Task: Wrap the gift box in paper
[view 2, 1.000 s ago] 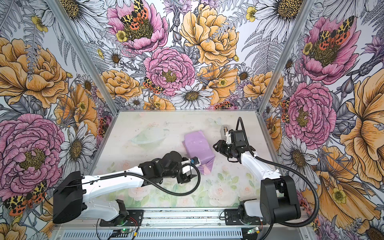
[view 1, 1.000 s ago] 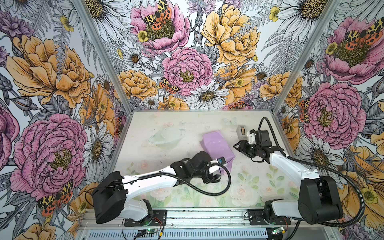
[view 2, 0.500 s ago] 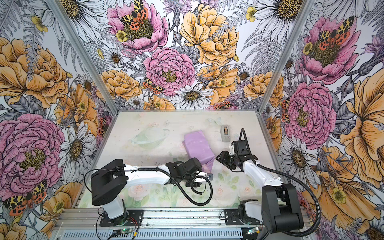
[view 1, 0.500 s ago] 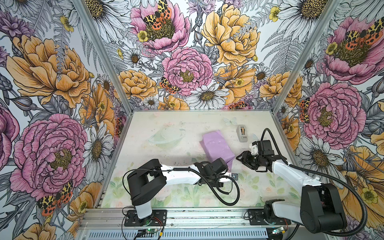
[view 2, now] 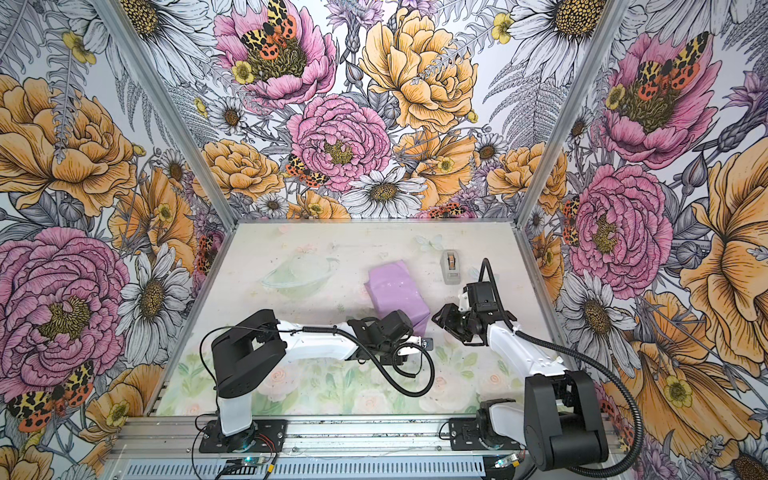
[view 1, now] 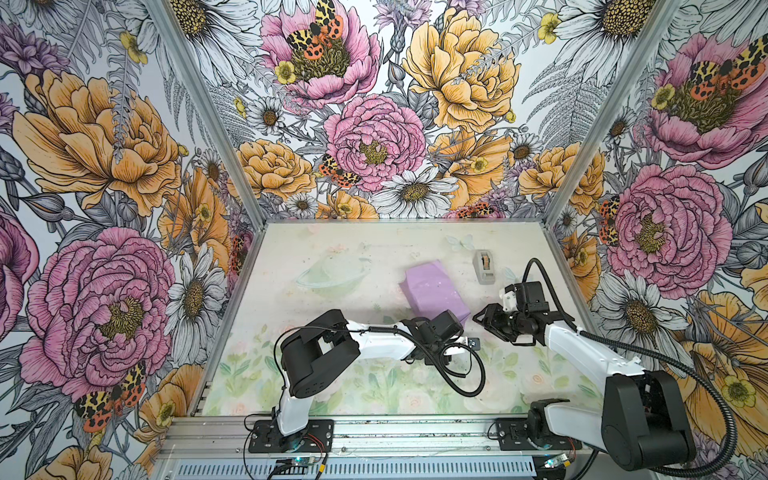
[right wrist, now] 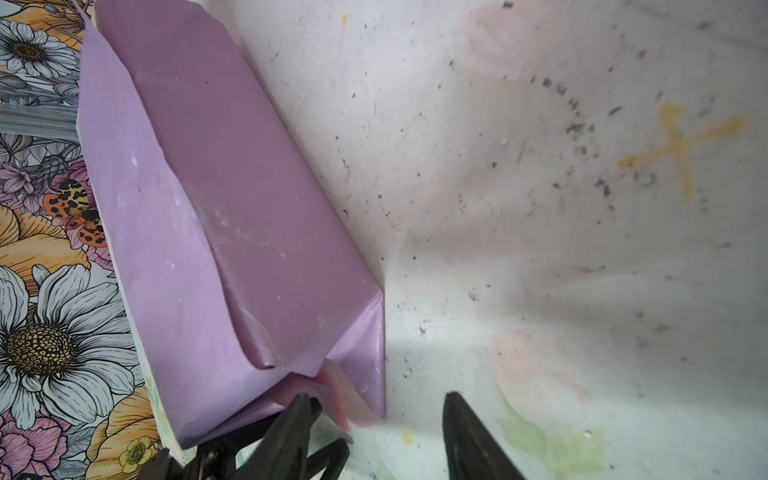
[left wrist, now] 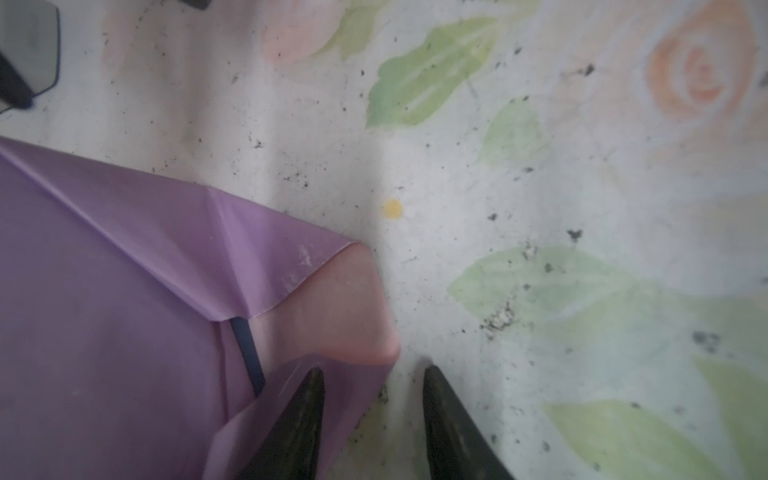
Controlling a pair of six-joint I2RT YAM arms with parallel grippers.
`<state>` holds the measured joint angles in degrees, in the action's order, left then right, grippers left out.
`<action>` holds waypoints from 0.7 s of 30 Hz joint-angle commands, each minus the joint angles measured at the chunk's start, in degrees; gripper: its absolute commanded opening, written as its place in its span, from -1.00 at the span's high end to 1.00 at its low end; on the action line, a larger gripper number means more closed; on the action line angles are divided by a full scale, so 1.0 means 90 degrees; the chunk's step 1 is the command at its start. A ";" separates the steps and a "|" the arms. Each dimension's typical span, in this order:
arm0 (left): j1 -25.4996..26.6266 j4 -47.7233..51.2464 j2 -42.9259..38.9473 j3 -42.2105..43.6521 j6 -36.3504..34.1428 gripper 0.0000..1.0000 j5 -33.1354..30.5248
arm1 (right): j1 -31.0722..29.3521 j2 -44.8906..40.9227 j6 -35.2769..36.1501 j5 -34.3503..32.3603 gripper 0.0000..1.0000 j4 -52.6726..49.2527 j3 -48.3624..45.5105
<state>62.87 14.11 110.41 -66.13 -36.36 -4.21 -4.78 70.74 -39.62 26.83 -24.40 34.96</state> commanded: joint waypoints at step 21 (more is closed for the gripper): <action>-0.0222 -0.0543 0.0106 -0.0063 0.0606 1.00 -0.0117 | -0.0020 -0.0108 -0.0102 0.0269 -0.07 -0.0072 -0.0288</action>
<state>61.56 11.46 112.05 -67.11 -32.47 -6.57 -4.80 70.13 -39.68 27.73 -25.02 32.88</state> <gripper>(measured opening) 0.046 0.532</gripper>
